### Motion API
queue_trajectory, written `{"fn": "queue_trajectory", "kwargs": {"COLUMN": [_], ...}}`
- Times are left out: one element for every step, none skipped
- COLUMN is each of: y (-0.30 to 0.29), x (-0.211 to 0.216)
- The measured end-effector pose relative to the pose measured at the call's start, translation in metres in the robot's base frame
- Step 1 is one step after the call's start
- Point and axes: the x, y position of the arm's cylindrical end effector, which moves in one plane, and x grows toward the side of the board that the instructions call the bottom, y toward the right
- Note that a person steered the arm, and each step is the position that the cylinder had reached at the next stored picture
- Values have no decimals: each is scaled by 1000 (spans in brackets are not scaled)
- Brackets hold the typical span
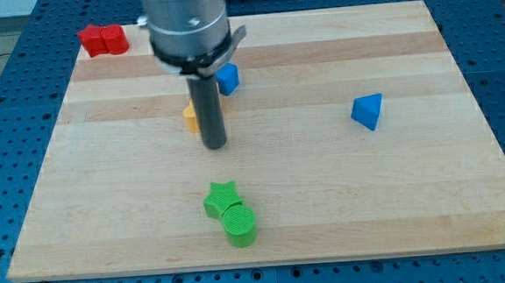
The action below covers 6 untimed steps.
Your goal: Slightly push the yellow heart bottom right to the yellow hexagon
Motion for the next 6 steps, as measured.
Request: {"fn": "queue_trajectory", "kwargs": {"y": [-66,-91,-68,-38,-16,-30], "x": [6,-25,-46,-47,-47,-47]}}
